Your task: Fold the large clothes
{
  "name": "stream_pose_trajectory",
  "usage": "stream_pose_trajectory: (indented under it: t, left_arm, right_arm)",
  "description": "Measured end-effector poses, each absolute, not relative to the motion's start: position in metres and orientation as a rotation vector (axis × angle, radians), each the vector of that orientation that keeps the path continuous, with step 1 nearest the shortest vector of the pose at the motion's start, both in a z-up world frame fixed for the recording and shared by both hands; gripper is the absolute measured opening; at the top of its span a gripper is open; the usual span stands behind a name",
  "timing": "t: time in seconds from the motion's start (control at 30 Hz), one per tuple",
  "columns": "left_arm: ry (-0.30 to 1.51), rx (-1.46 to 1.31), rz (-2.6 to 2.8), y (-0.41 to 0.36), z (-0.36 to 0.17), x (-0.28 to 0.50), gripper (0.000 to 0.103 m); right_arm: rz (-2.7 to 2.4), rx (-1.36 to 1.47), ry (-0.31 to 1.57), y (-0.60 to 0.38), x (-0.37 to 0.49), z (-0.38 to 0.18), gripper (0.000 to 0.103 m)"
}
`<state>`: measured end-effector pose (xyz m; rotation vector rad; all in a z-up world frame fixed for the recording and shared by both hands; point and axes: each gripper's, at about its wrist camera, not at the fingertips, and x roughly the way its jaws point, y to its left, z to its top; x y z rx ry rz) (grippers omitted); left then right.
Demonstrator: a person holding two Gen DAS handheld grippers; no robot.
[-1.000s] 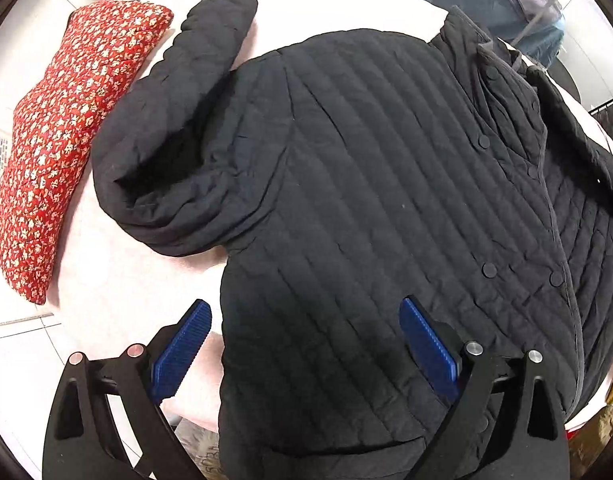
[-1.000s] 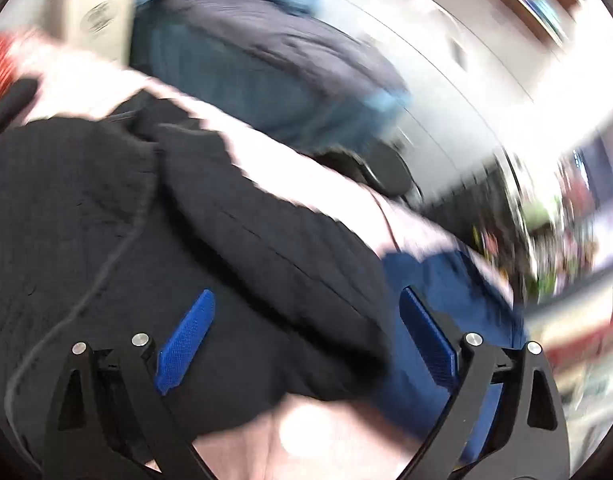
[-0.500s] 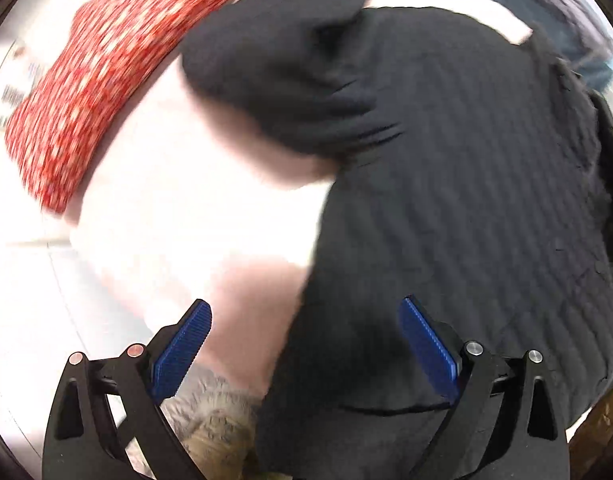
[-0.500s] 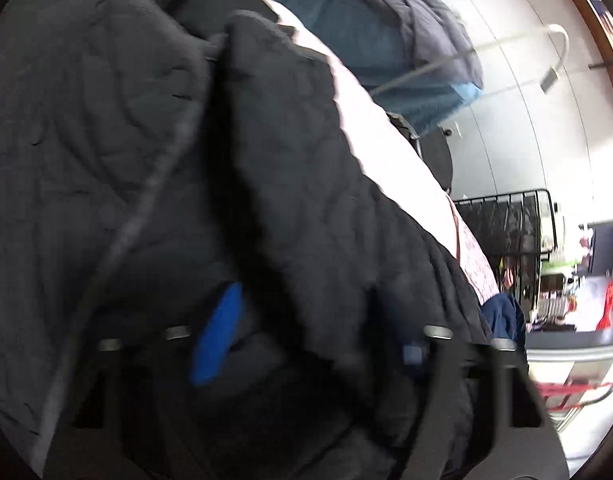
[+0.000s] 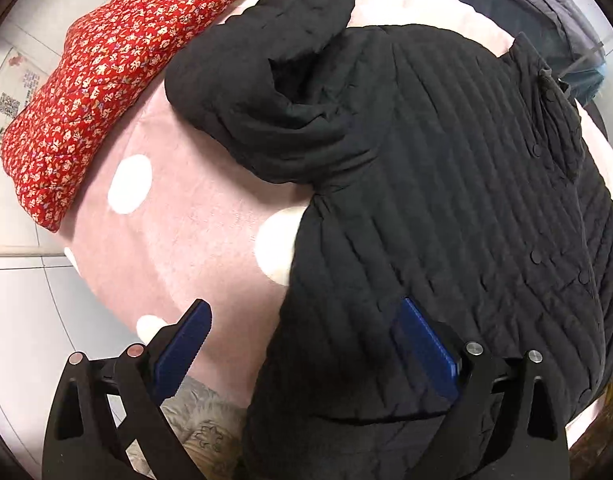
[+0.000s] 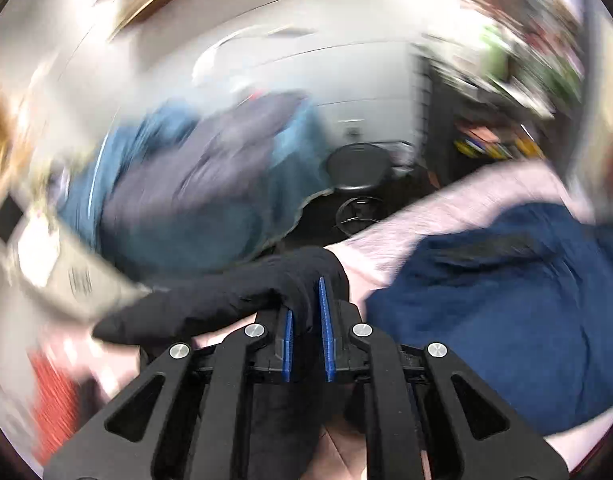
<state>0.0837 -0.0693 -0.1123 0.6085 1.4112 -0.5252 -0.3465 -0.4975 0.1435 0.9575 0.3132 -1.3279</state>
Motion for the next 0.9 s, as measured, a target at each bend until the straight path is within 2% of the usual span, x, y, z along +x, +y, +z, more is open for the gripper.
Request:
stream_pose_trajectory:
  t: [0.07, 0.13, 0.17, 0.23, 0.27, 0.33, 0.43, 0.53, 0.73, 0.8, 0.9]
  left_arm:
    - [1.425, 0.595, -0.524, -0.069, -0.115, 0.081, 0.093]
    - [1.437, 0.589, -0.513, -0.065, -0.121, 0.084, 0.093]
    - [1.444, 0.589, -0.506, -0.063, -0.123, 0.085, 0.093]
    - [1.453, 0.590, -0.501, -0.059, -0.125, 0.084, 0.093]
    - [1.455, 0.590, -0.498, -0.058, -0.126, 0.084, 0.093]
    - [1.453, 0.595, -0.496, -0.057, -0.129, 0.083, 0.093]
    - [1.452, 0.595, -0.507, -0.061, -0.128, 0.082, 0.093]
    - [1.452, 0.582, -0.535, -0.071, -0.119, 0.071, 0.093]
    - [1.420, 0.537, -0.629, -0.071, -0.100, 0.073, 0.094]
    - [1.393, 0.542, -0.656, -0.066, -0.094, 0.072, 0.096]
    - [1.366, 0.549, -0.688, -0.050, -0.090, 0.068, 0.096]
  right_arm:
    - [-1.378, 1.114, 0.230, -0.494, -0.400, 0.123, 0.012]
    - [-1.412, 1.388, 0.154, -0.480, -0.456, 0.072, 0.016]
    - [-1.415, 1.493, 0.128, -0.470, -0.471, 0.054, 0.033]
    - [-1.470, 1.711, 0.096, -0.442, -0.498, 0.012, 0.060]
    - [-1.508, 1.745, 0.111, -0.427, -0.503, -0.001, 0.060]
    - [-1.515, 1.711, 0.147, -0.410, -0.500, -0.009, 0.061]
    - [-1.488, 1.612, 0.214, -0.395, -0.477, -0.005, 0.071]
    - [-1.441, 1.524, 0.230, -0.391, -0.448, 0.011, 0.072]
    - [-1.237, 1.035, 0.440, -0.403, -0.346, 0.071, 0.091]
    - [-1.129, 0.898, 0.529, -0.393, -0.307, 0.076, 0.091]
    - [-0.931, 0.848, 0.604, -0.374, -0.269, 0.062, 0.091]
